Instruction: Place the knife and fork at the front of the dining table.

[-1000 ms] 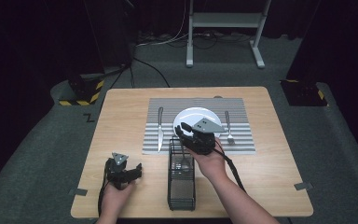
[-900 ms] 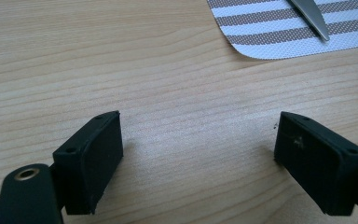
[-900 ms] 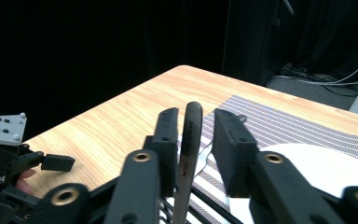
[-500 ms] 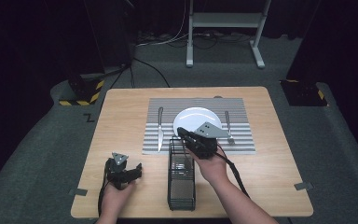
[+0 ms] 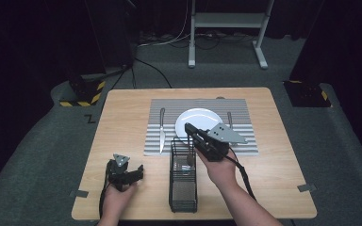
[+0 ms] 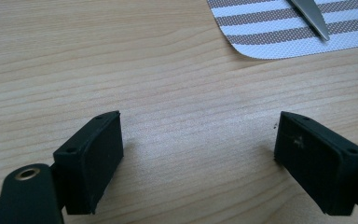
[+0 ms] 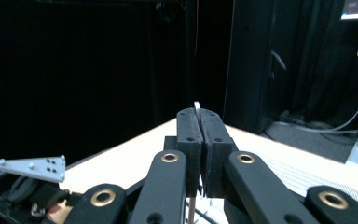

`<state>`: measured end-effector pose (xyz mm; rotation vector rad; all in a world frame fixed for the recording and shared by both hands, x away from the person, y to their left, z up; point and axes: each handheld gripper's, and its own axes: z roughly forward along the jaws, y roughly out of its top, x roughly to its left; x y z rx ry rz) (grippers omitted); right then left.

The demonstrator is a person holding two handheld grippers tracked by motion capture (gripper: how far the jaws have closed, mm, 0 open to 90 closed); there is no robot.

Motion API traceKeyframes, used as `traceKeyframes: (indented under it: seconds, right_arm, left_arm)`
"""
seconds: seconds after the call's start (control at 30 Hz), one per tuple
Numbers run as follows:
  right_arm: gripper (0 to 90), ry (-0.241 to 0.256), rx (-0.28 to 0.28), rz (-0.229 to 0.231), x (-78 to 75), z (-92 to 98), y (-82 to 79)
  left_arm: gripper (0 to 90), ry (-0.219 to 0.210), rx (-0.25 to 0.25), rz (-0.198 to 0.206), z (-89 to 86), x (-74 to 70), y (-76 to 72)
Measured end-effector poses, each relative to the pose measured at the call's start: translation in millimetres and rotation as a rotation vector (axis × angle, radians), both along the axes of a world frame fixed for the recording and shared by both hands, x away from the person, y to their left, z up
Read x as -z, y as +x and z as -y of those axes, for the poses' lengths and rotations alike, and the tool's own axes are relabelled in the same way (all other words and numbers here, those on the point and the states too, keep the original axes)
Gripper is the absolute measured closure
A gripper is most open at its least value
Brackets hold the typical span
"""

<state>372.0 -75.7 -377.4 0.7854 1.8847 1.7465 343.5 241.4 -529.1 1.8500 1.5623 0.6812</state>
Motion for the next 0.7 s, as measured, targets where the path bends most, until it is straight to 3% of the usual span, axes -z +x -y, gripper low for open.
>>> traceKeyframes:
  seconds: [0.33, 0.5, 0.7]
  right_arm:
    - [88.0, 0.082, -0.021, 0.065, -28.9, 3.7, -13.8]
    - [88.0, 0.102, -0.005, 0.118, -44.6, 7.6, -19.6]
    - [88.0, 0.125, 0.037, 0.151, -56.1, 22.2, -21.3]
  left_arm:
    - [15.6, 0.0, 0.001, 0.0, 0.0, 0.0, 0.0]
    - [15.6, 0.001, 0.0, 0.0, 0.0, 0.0, 0.0]
    - [15.6, 0.001, 0.0, 0.0, 0.0, 0.0, 0.0]
